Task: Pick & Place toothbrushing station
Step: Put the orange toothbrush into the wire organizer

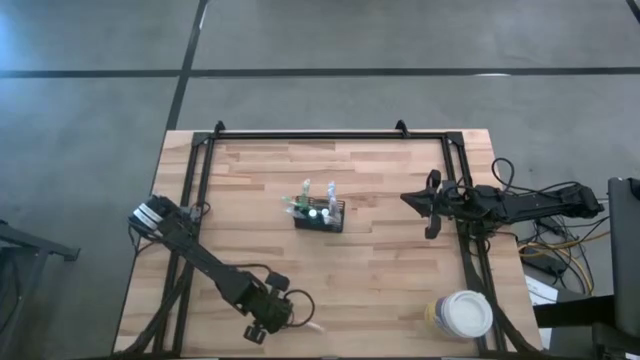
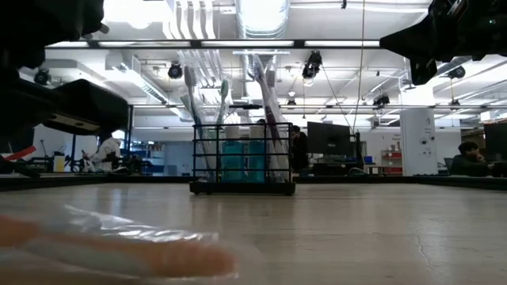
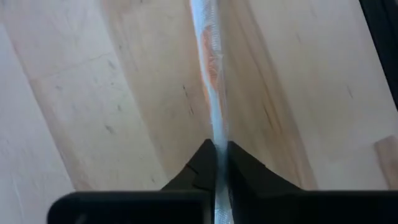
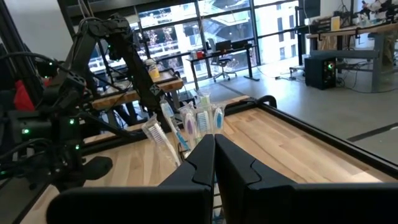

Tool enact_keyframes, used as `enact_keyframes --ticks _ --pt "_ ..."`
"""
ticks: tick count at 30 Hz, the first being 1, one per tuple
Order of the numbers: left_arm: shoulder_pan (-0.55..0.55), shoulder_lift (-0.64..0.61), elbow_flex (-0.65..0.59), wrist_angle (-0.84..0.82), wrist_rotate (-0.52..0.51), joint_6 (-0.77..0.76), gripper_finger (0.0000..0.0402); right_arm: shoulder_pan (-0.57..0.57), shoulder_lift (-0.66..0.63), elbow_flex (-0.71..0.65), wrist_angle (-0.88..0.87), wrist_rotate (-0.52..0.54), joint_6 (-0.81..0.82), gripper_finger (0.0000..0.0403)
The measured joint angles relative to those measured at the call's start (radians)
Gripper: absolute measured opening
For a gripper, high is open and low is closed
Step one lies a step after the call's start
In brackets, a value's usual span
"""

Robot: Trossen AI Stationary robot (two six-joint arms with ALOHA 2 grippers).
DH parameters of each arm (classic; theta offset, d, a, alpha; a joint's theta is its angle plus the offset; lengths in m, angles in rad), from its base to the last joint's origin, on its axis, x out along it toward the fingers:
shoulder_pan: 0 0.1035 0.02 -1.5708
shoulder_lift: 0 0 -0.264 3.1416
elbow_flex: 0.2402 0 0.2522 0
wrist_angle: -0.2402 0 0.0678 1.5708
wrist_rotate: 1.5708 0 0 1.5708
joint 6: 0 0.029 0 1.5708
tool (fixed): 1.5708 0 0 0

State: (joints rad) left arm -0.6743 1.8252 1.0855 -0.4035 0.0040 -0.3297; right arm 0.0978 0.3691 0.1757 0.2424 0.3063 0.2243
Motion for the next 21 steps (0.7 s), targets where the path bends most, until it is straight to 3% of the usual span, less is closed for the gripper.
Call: enact_keyframes --ticks 3,6,14,17,21 --pt "-0.001 0.0 0.02 -0.045 -0.008 0.027 0.0025 0.0 0.0 0.0 0.0 0.0 -0.001 0.0008" --pt "-0.002 -0.022 0.051 -0.189 -0.071 0.068 0.0022 0.0 0.001 0.0 0.0 0.0 -0.004 0.0008" --pt "-0.009 -0.189 0.186 -0.595 -0.505 0.155 0.0019 0.0 0.005 0.0 0.024 -0.004 -0.013 0.0008" --pt "-0.01 -0.279 0.221 -0.661 -0.636 0.18 0.0019 0.0 0.023 0.001 0.05 -0.005 -0.002 0.0008" --pt "-0.004 -0.401 0.225 -0.671 -0.738 0.235 0.0017 0.0 0.059 0.016 0.05 -0.016 0.015 0.0008"
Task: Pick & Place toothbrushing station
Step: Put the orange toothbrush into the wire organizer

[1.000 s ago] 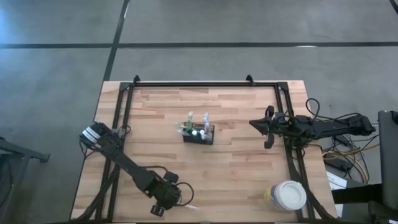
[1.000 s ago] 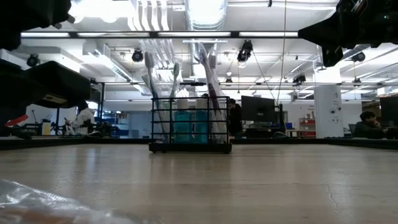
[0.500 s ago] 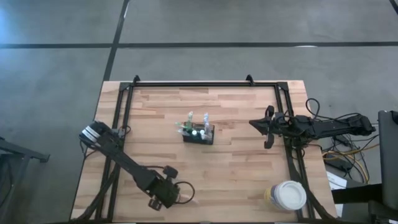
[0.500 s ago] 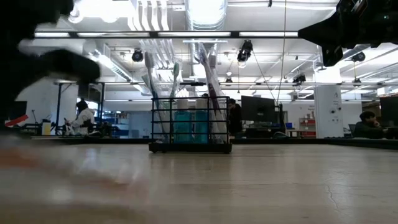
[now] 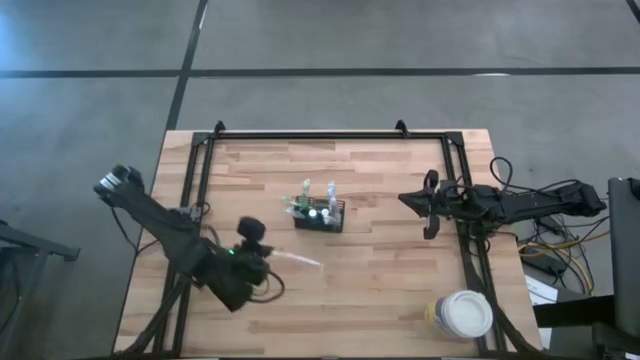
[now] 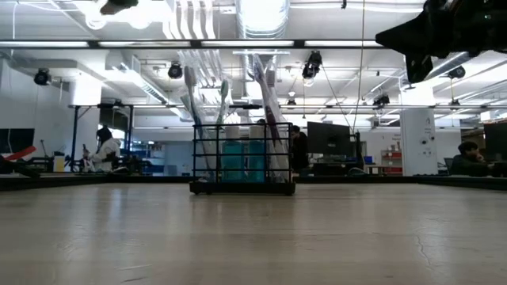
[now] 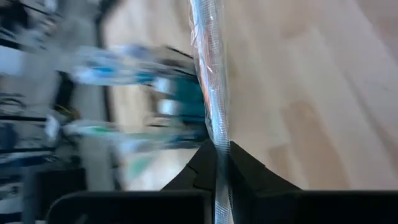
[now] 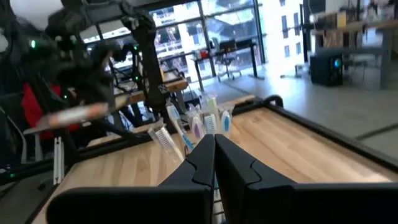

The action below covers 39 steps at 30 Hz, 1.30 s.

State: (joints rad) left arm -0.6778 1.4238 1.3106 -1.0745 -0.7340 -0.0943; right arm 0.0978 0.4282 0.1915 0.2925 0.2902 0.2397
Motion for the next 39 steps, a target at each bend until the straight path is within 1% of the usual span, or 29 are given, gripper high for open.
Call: enact_keyframes --ticks 4,8,10,13,17,21,24,27,29,31,35,39 --pt "0.005 -0.104 0.0 -0.003 -0.113 0.082 0.0019 0.0 0.073 0.093 -0.085 0.0 0.046 0.0008" --pt "0.018 -0.164 0.0 -0.006 -0.23 0.231 0.0017 0.0 0.195 0.248 -0.23 -0.002 0.025 0.0008" --pt "0.032 -0.176 0.0 -0.006 -0.294 0.331 0.0017 0.0 0.265 0.311 -0.245 -0.013 -0.006 0.0008" --pt "0.057 -0.177 -0.002 -0.004 -0.389 0.483 0.0017 -0.001 0.366 0.412 -0.242 -0.063 -0.058 0.0008" --pt "0.102 -0.155 -0.004 0.001 -0.472 0.633 0.0017 -0.001 0.501 0.548 -0.286 -0.107 -0.123 0.0015" --pt "0.143 -0.12 -0.007 0.001 -0.534 0.729 0.0017 0.0 0.645 0.689 -0.366 -0.132 -0.17 0.0053" --pt "0.163 -0.091 -0.008 0.001 -0.574 0.8 0.0017 0.0 0.754 0.809 -0.488 -0.126 -0.19 0.0095" --pt "0.174 -0.057 -0.008 0.003 -0.591 0.86 0.0017 0.0 0.862 0.939 -0.605 -0.029 -0.205 0.0137" --pt "0.175 -0.034 -0.008 0.003 -0.623 0.889 0.0017 0.002 0.929 1.03 -0.685 0.038 -0.229 0.0163" --pt "0.175 -0.01 -0.008 0.005 -0.658 0.913 0.0017 0.002 0.99 1.107 -0.749 0.056 -0.246 0.0186" --pt "0.175 0.035 -0.008 0.006 -0.672 0.932 0.0017 0.007 1.085 1.222 -0.768 0.02 -0.288 0.0216" --pt "0.175 0.079 -0.008 0.009 -0.676 0.934 0.0017 0.007 1.143 1.296 -0.768 -0.088 -0.3 0.0231"
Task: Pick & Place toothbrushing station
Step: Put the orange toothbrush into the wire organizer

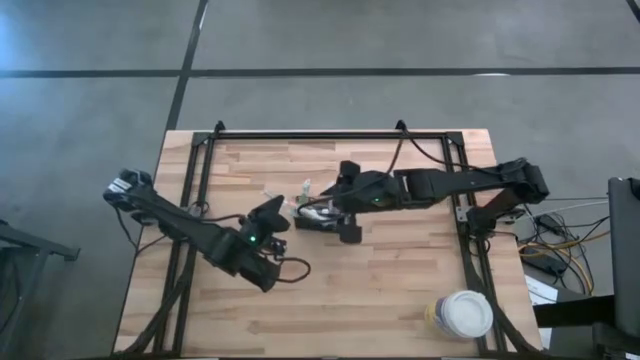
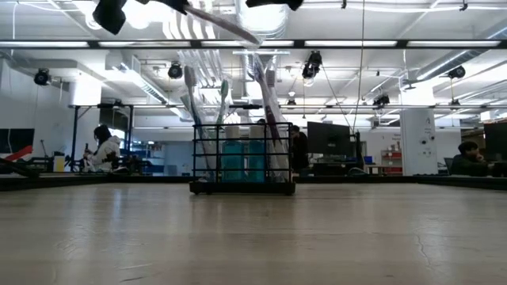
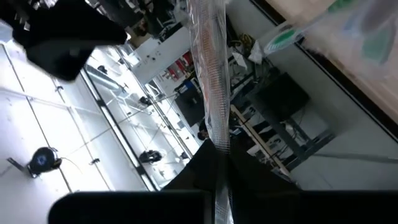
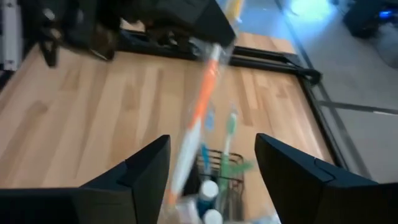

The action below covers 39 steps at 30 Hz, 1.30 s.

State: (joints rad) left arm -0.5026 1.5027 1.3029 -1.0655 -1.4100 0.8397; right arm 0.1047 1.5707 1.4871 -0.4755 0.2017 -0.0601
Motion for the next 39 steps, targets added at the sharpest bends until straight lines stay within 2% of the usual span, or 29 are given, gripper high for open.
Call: enact_keyframes --ticks 9,14,22,32,39 --pt "0.0 0.049 0.0 0.057 -0.007 0.024 0.0018 -0.019 0.079 0.04 0.016 -0.026 -0.007 0.0239" --pt "0.0 0.049 0.0 0.079 -0.005 0.048 0.0019 -0.023 0.118 0.042 0.063 -0.101 0.003 0.0238" --pt "0.001 0.048 0.022 0.089 -0.002 0.05 0.0019 -0.042 0.142 0.043 0.119 -0.111 0.006 0.0235" --pt "0.006 0.047 0.023 0.115 0.006 0.073 0.0019 -0.087 0.142 0.043 0.118 -0.225 0.025 0.0184" --pt "0.011 0.048 0.038 0.124 0.014 0.091 0.0019 -0.093 0.142 0.043 0.119 -0.238 0.035 0.0145"
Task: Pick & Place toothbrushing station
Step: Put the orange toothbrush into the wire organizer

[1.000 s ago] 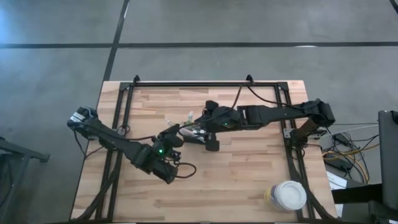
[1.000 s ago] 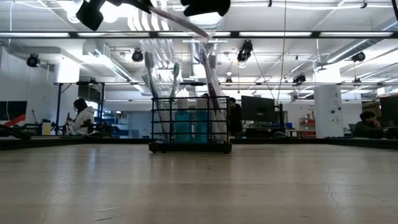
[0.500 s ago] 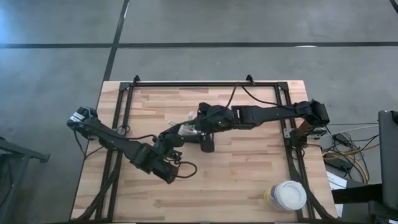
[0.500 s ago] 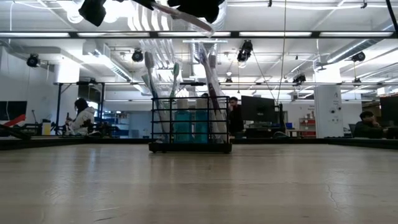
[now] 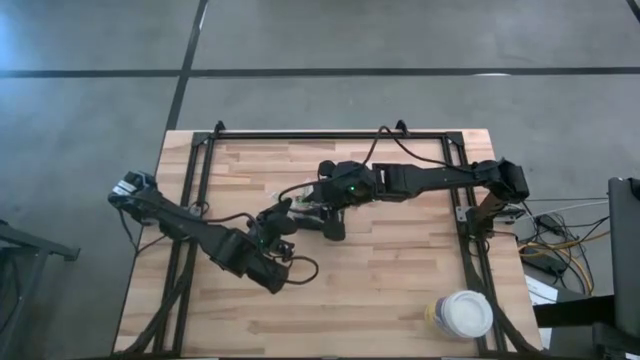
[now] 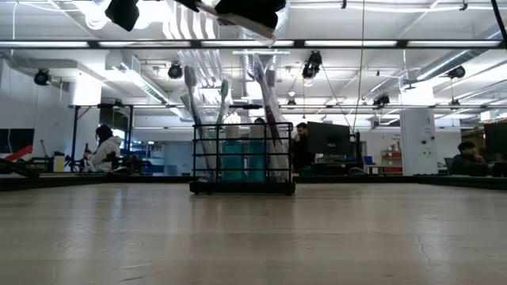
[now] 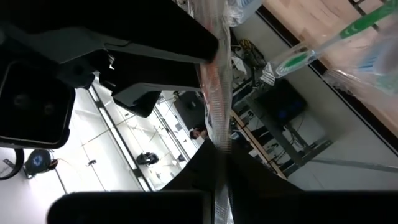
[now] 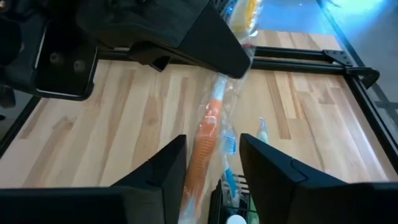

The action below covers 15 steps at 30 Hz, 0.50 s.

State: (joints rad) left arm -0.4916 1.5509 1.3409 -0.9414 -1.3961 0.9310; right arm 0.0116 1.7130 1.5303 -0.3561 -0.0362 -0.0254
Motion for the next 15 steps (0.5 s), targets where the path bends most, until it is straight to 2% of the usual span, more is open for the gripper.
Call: enact_keyframes --ticks 8,15 --pt "0.011 0.017 0.016 0.034 0.018 0.035 0.0019 0.001 0.0 0.0 -0.003 -0.005 -0.007 0.0108" --pt "0.014 0.019 0.015 0.037 0.023 0.036 0.0019 -0.012 0.0 0.0 -0.009 -0.065 -0.024 0.0026"
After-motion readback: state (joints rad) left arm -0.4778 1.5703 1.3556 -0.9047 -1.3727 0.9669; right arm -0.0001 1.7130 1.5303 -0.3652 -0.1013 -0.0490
